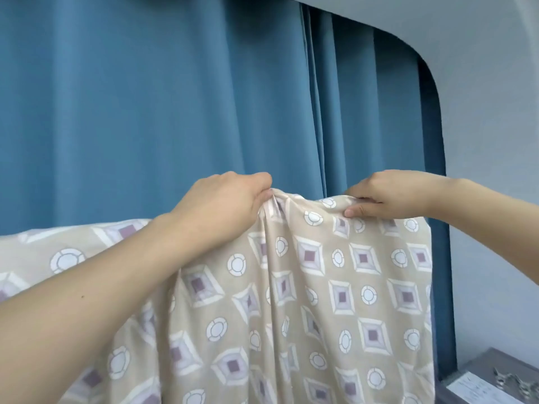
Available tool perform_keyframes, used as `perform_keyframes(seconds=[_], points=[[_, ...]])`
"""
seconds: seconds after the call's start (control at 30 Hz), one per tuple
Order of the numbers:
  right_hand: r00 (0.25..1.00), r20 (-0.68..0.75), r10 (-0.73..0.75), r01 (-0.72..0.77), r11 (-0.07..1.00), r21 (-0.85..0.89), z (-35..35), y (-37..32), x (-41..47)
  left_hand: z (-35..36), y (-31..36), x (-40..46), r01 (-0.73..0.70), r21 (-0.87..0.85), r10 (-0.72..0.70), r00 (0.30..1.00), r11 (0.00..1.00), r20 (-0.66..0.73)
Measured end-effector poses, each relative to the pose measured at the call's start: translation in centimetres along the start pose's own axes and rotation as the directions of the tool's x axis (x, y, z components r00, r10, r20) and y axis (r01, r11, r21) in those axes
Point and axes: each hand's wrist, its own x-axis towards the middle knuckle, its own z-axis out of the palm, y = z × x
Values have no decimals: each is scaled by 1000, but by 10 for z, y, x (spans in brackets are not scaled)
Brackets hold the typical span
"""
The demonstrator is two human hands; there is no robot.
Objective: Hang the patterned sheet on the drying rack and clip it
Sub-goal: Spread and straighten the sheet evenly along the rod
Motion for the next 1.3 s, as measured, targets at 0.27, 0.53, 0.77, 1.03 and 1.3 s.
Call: perform_keyframes(seconds=[0.27,0.53,0.77,1.03,1.3], points=[[912,-68,404,-407,913,-30,-30,35,15,7,-7,45,131,106,-104,967,986,-233],[705,29,708,-421,385,822,-48,41,110,13,-6,102,224,215,-178,960,951,-214],[840,265,473,-509,520,686,15,31,113,28,-13,98,250,371,-363,889,894,277],[674,602,428,-712,593,375,27,30,49,56,-15,100,172,289,-336,470,942,816],[738,624,256,-657,486,577,10,55,0,30,26,108,278,-297,-89,848,913,522]])
